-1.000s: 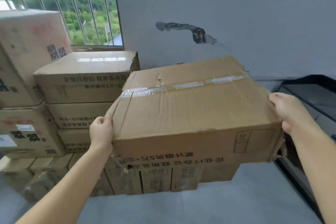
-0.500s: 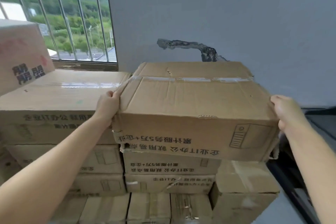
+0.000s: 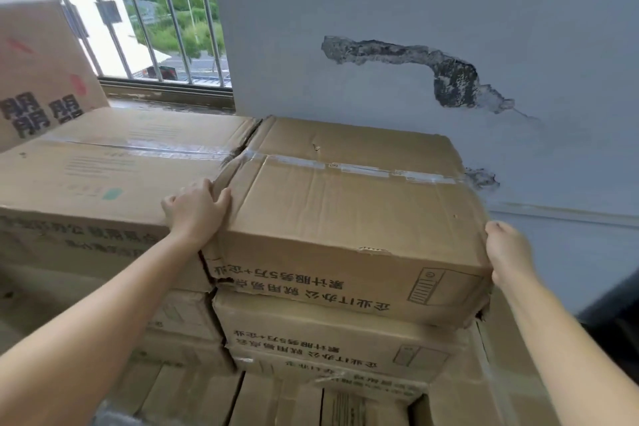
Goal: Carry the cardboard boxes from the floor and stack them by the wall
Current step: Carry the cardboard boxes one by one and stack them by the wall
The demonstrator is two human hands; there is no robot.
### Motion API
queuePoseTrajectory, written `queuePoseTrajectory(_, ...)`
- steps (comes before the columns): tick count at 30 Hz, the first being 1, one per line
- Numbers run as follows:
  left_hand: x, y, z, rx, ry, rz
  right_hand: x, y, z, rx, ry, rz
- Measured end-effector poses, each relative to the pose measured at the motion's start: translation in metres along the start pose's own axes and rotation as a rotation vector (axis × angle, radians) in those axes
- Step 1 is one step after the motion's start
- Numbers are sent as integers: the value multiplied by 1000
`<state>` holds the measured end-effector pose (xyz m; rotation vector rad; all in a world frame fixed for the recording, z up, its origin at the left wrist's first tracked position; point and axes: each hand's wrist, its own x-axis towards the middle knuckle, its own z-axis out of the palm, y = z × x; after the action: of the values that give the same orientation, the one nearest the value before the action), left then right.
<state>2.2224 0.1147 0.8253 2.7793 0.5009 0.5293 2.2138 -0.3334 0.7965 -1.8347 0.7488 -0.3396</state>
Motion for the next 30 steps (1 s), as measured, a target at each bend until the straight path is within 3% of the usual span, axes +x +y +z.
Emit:
queuePoseTrajectory(5,1,2,13,155,26,-5,17,12,6,-86,-62,34)
queuePoseTrajectory(12,11,-5,5,4,-49,-21,17,4,-3,-63,-83,43)
queuePoseTrajectory(17,1,-10,7,148,-17,114,6,8,-2,-105,-98,-14)
queuePoseTrajectory(25,-5,-1,-16,287,-118,142,-29,-9,-19,-284,-96,-135)
queuePoseTrajectory(27,-11,-3,-33,190,-62,158,-46,-21,-29,-261,-90,-260)
queuePoseTrajectory(30,-28,-9,-61,-230,-30,243,-84,-41,-42,-173,-140,-478)
